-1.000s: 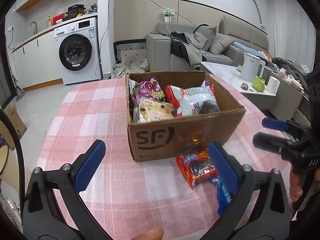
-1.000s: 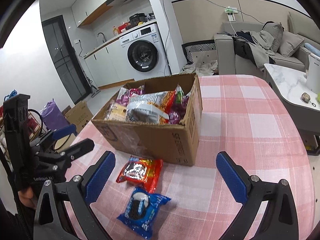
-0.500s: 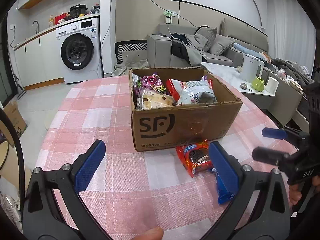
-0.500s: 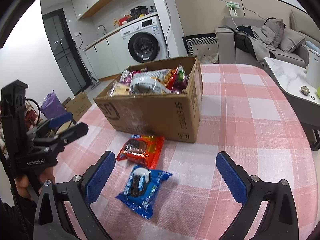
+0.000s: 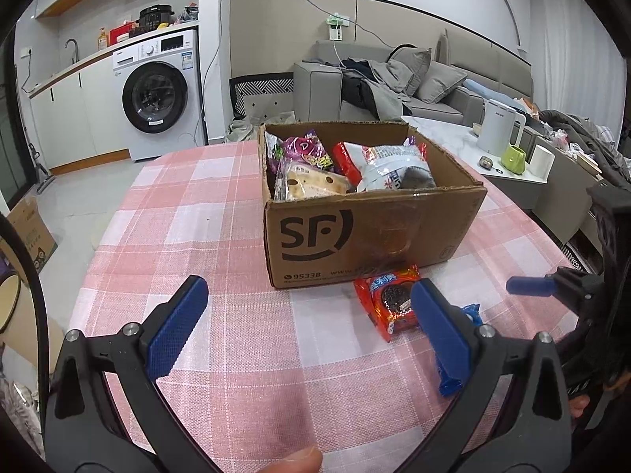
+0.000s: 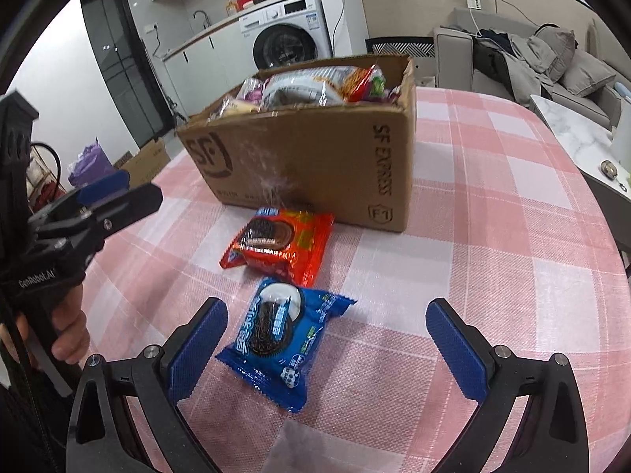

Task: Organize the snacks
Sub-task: 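Move both tools toward the red and blue Oreo packs in front of the box, then grasp the blue Oreo pack with the right tool while the left grasps the red Oreo pack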

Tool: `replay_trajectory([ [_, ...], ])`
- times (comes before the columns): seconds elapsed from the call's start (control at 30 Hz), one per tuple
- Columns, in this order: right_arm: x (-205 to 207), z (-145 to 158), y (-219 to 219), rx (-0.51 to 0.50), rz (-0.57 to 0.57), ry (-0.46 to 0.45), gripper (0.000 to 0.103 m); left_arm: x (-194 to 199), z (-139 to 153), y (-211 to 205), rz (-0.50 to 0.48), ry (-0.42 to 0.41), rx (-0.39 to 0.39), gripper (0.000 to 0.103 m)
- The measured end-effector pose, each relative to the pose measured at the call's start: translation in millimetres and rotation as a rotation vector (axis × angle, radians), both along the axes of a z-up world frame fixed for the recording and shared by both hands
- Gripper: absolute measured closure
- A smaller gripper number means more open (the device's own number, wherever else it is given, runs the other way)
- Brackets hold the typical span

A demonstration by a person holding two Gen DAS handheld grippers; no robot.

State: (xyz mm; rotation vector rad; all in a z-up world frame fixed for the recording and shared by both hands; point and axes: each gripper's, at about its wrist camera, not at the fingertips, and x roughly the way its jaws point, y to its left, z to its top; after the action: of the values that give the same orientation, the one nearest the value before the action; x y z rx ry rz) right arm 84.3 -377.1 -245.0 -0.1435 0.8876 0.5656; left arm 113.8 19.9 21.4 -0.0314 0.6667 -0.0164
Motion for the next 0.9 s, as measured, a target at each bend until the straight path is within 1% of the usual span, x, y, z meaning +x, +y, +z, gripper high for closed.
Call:
replay_trajectory([
  [0.1, 2.5, -7.8, 2.6, -0.009, -0.006, 0.024, 0.000, 2.7, -4.0, 0.1, -0.004, 0.012, -0.011, 0.001],
  [0.23, 6.7, -14.2, 4.7, 0.005, -0.007, 0.064, 0.000, 7.5, -10.4, -0.7, -0.004, 0.023, -0.005, 0.001],
  [0.37, 4.7, -17.9, 12.4, 0.001, 0.019, 0.061, 0.000, 10.9, -17.8, -1.0, -0.002, 0.037, -0.004, 0.000],
  [0.47, 4.4, -22.3, 18.0, -0.031, 0.025, 0.051, 0.000, 14.2, -22.6, -1.9, -0.002, 0.048, 0.000, 0.000],
  [0.57, 7.3, -25.2, 20.4, -0.064, 0.018, 0.039, 0.001, 16.6, -27.3, -4.1, -0.006, 0.058, 0.003, 0.000],
  [0.67, 11.2, -25.8, 17.0, -0.060, 0.008, 0.042, 0.002, 20.2, -33.4, -7.0, -0.011, 0.073, 0.008, 0.000],
  [0.7, 12.3, -25.7, 15.8, -0.057, 0.004, 0.044, 0.003, 19.9, -35.0, -7.0, -0.013, 0.076, 0.008, 0.000],
  [0.83, 14.0, -24.0, 9.2, -0.082, 0.001, 0.033, 0.020, 23.3, -40.5, -9.5, -0.018, 0.085, 0.012, 0.000],
  [0.9, 15.7, -23.2, 6.8, -0.086, 0.001, 0.034, 0.024, 24.1, -42.3, -9.5, -0.019, 0.088, 0.014, 0.001],
])
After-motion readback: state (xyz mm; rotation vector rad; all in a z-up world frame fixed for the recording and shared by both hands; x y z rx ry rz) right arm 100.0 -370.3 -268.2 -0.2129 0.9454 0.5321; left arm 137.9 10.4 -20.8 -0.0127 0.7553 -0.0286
